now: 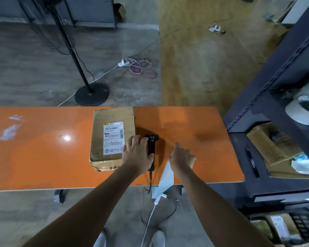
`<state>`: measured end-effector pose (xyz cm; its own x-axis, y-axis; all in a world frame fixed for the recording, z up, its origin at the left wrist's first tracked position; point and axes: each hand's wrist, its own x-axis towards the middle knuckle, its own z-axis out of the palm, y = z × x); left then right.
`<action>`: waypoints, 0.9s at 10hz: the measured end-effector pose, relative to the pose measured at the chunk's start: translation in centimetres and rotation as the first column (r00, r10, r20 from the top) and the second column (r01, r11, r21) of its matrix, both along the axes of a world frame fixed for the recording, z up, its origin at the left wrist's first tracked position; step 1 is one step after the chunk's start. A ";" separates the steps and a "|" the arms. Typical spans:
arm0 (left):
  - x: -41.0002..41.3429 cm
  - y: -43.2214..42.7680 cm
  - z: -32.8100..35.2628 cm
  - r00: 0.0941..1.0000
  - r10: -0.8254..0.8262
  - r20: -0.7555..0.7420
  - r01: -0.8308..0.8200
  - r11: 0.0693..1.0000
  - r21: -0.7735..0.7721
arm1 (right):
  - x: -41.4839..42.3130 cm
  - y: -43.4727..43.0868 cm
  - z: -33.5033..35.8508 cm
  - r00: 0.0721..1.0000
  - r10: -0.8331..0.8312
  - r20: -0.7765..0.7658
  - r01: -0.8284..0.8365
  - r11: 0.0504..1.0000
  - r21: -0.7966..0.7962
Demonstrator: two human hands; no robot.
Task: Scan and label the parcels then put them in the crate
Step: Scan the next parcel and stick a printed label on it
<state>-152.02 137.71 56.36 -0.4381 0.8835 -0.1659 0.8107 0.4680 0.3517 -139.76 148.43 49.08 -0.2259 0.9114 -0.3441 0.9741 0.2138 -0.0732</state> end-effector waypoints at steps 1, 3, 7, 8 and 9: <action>-0.1 -0.5 0.1 1.000 -0.008 0.011 0.008 1.000 -0.002 | 0.0 -0.3 0.5 0.998 -0.049 -0.049 0.048 0.999 -0.019; -0.6 -0.1 1.3 0.989 -0.033 0.141 0.029 0.999 0.031 | 0.8 -0.4 2.9 0.919 -0.131 -0.373 0.082 0.986 -0.145; -4.3 1.6 6.0 0.595 0.086 0.799 -0.341 0.928 0.153 | -1.4 -3.1 13.2 0.642 -0.127 -0.756 -0.046 0.978 -0.204; -5.9 1.3 6.3 0.560 0.057 0.826 -0.343 0.924 0.169 | -2.0 -3.2 14.4 0.647 -0.092 -0.757 -0.060 0.983 -0.171; -7.0 1.1 6.9 0.543 0.015 0.840 -0.319 0.928 0.190 | -3.2 -3.3 14.8 0.568 -0.126 -0.813 -0.033 0.984 -0.175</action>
